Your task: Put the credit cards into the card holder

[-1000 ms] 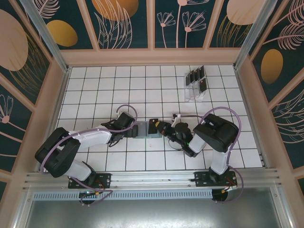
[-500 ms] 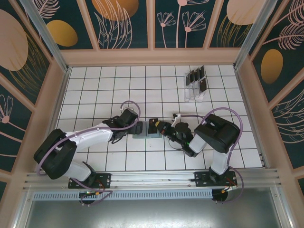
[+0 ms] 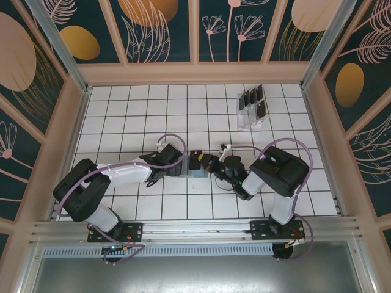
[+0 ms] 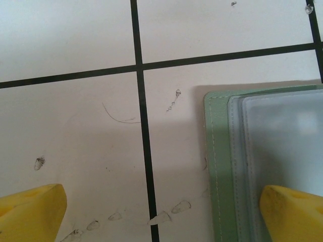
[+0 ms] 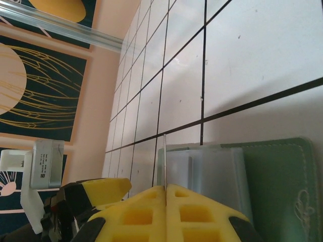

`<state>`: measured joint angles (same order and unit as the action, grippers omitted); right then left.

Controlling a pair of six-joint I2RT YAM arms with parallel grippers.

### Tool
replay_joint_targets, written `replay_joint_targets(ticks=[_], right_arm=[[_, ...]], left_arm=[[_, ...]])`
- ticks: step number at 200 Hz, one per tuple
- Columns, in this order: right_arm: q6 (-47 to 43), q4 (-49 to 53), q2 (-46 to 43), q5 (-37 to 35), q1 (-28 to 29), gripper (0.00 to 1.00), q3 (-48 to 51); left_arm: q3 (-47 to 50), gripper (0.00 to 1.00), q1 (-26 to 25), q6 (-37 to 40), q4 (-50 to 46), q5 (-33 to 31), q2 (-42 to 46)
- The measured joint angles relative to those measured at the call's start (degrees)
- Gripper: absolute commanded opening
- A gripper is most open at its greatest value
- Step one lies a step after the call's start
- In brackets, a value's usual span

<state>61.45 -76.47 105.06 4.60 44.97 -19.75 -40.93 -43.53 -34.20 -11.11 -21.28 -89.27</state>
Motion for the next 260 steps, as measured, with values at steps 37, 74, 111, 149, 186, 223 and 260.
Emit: replay_joint_targets(ticks=[37, 74, 111, 149, 186, 223, 260], right_arm=[[-0.7, 0.0, 1.1, 0.0, -0.1, 0.00, -0.9], [-1.1, -0.1, 2.5, -0.2, -0.2, 0.00, -1.3], [-1.1, -0.1, 4.2, -0.3, -0.2, 0.00, -1.7], [-1.1, -0.1, 5.2, -0.2, -0.2, 0.00, -2.4], [-1.1, -0.2, 5.7, -0.2, -0.3, 0.00, -2.5], [-1.1, -0.3, 5.7, -0.2, -0.2, 0.00, -2.8], [-1.1, -0.5, 5.7, -0.2, -0.3, 0.00, -2.6]], left_arm=[[0.5, 0.98, 0.0, -0.9, 1.1, -0.1, 0.0], [1.0, 0.98, 0.0, -1.5, 2.0, -0.2, 0.0], [1.5, 0.99, -0.3, -2.2, 2.8, -0.3, 0.0], [1.7, 0.98, -0.3, -2.3, 3.4, -0.3, 0.0], [1.8, 0.99, -0.3, -2.4, 3.6, -0.3, 0.0], [1.9, 0.99, -0.4, -2.6, 3.7, -0.3, 0.0], [2.3, 0.98, -0.4, -3.2, 3.9, -0.3, 0.3]])
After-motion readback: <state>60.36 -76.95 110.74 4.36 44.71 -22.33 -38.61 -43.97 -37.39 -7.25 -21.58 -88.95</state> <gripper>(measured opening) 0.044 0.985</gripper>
